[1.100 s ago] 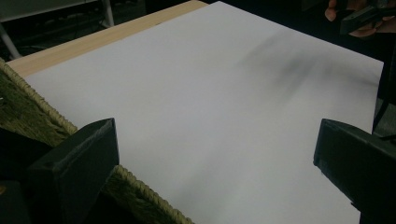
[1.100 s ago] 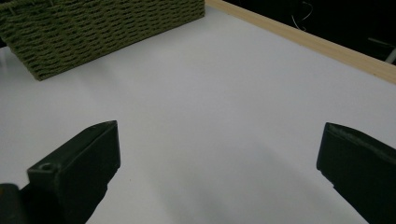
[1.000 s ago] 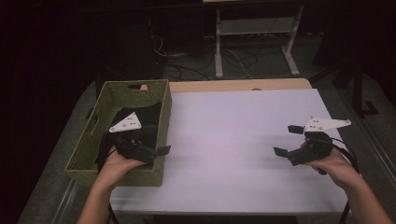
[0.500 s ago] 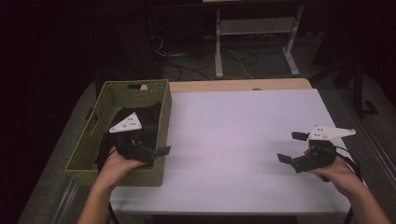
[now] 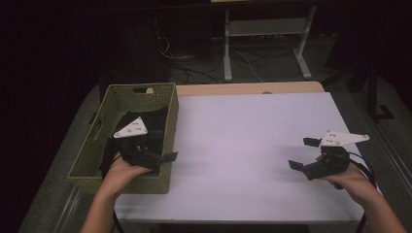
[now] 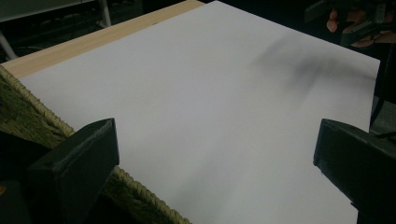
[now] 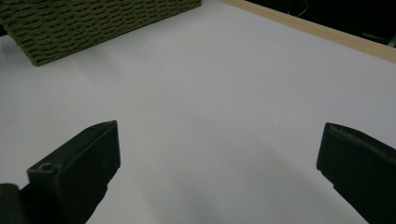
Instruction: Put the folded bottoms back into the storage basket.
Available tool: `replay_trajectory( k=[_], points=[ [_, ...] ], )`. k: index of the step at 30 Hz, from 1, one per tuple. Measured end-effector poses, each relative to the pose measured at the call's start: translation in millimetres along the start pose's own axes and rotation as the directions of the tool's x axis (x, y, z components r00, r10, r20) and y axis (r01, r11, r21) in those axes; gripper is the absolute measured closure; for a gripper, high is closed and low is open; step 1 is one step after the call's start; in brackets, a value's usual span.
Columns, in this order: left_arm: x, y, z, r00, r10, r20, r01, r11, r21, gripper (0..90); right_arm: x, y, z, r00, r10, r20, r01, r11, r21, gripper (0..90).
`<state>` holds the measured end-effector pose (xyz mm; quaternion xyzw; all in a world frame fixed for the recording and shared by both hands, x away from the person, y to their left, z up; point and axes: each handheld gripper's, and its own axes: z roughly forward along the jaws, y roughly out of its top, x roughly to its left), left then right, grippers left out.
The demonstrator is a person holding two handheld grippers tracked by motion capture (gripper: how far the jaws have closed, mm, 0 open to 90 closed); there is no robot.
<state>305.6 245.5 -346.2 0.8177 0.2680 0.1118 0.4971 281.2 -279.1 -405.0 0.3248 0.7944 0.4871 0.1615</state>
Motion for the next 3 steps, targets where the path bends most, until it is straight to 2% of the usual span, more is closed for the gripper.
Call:
replay_trajectory(
  k=[3],
  points=[
    [-0.2, 0.1, 0.4, 1.0000, -0.001, 0.002, 0.001, 1.0000, 0.001, 0.2, 0.5, 1.5, -1.2, 1.0000, 0.000, -0.001, 0.000, 1.000, -0.007, 0.0]
  ],
)
